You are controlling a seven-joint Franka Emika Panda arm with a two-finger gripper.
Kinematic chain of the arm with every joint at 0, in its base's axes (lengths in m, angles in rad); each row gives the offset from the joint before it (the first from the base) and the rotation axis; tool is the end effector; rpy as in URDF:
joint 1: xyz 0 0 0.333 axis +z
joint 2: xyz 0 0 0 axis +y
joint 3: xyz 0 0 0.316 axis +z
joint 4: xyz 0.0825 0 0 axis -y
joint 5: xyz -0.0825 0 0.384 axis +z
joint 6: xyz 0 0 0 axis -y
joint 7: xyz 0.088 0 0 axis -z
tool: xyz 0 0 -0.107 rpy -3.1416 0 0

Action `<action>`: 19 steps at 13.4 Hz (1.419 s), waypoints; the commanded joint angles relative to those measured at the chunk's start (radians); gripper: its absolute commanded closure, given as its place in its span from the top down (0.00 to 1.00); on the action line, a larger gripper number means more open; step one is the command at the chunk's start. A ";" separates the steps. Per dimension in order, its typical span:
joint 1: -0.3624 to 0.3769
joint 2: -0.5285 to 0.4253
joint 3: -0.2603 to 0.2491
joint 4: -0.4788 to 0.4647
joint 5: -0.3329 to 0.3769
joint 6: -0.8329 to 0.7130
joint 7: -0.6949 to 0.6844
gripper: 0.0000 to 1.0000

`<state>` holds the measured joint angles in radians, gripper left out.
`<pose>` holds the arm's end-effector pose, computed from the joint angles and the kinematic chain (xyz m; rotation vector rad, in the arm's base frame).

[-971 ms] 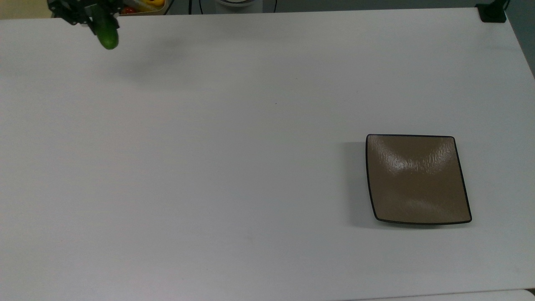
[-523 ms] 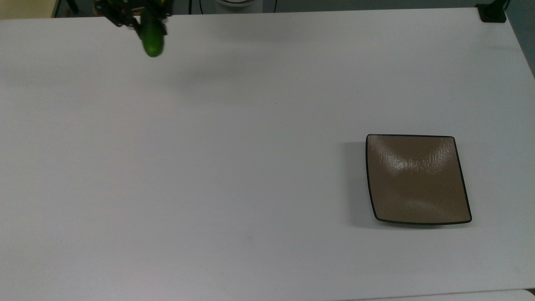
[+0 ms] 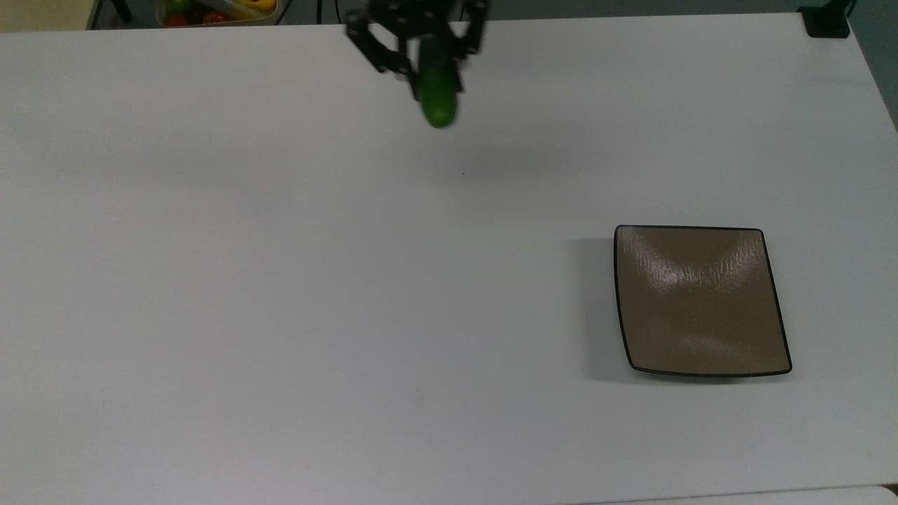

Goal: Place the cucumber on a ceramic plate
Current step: 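Carry the cucumber across the table toward the brown square plate, then lower the cucumber onto the plate and open the gripper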

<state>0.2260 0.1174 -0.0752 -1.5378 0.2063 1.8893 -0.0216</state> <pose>0.6093 0.1107 0.6050 -2.9091 -0.1927 -0.3242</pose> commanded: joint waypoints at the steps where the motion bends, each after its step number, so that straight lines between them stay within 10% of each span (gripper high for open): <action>1: 0.009 0.086 0.109 0.030 0.012 0.203 0.156 0.14; 12: 0.252 0.439 0.133 0.059 -0.007 0.864 0.287 0.15; 19: 0.299 0.659 0.133 0.177 -0.013 1.021 0.282 0.24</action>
<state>0.5064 0.7102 0.0662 -1.4090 0.2049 2.8449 0.2453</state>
